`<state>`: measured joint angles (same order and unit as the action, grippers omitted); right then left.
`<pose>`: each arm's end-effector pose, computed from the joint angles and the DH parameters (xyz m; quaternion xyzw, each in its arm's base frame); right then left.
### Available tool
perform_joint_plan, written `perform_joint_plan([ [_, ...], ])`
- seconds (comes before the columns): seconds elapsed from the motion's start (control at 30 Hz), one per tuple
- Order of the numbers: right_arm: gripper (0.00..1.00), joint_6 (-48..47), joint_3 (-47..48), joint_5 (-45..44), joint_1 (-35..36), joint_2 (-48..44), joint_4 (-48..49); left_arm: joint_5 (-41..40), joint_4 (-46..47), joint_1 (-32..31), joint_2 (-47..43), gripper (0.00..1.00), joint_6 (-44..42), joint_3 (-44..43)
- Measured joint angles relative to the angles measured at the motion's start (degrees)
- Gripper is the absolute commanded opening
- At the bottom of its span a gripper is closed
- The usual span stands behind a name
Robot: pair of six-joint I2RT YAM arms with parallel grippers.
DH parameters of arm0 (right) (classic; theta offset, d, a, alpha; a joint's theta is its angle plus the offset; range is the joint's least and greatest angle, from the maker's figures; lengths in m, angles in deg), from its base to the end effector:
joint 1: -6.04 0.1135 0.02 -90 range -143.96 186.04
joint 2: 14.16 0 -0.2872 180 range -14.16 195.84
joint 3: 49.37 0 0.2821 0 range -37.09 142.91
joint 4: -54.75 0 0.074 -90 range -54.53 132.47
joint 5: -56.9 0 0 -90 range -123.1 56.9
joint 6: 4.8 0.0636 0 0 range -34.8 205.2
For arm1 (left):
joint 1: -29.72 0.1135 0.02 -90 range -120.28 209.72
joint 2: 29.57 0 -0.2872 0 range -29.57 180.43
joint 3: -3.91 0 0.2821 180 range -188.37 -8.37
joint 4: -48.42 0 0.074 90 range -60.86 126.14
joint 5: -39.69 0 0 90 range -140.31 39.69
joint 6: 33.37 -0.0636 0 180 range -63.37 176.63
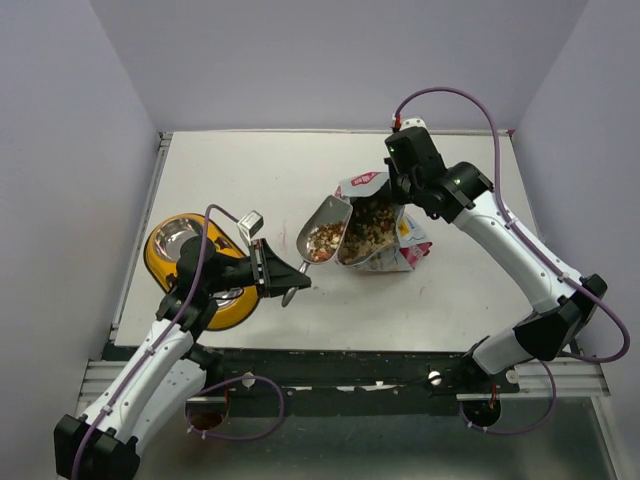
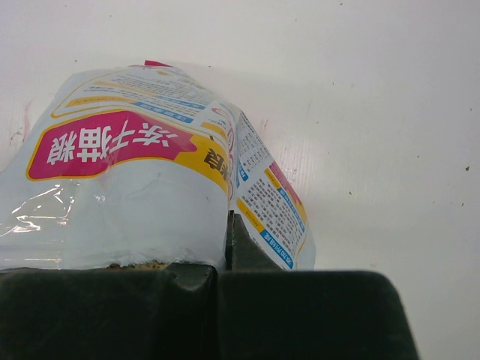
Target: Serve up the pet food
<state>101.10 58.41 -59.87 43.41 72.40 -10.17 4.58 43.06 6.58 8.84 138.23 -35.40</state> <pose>0.3037 0.1959 0.4119 -0.0772 0.8958 -0.0188 0.4373 0.1518 -0.1214 0.2878 -0.0450 0.7213 -0.6838 0.1000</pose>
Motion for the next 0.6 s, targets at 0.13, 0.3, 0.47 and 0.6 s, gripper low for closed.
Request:
perform_joint_plan([
  [0.13,0.01,-0.02,-0.57,0.31,0.00,-0.52,0.07,-1.77,-0.63,1.79,1.64,0.00,3.76,-3.98],
  [0.3,0.01,-0.04,-0.98,0.76,-0.09,-1.20,-0.26,-7.06,-2.14,5.38,4.70,0.00,7.91,-11.61],
  [0.47,0.01,-0.04,-0.98,2.03,-0.35,-1.62,-0.68,-14.10,2.43,10.84,7.48,0.00,12.35,-10.40],
  [0.6,0.01,-0.07,-0.98,3.26,-0.35,-1.81,-0.83,-18.32,5.46,17.18,10.75,0.00,12.55,-6.14],
])
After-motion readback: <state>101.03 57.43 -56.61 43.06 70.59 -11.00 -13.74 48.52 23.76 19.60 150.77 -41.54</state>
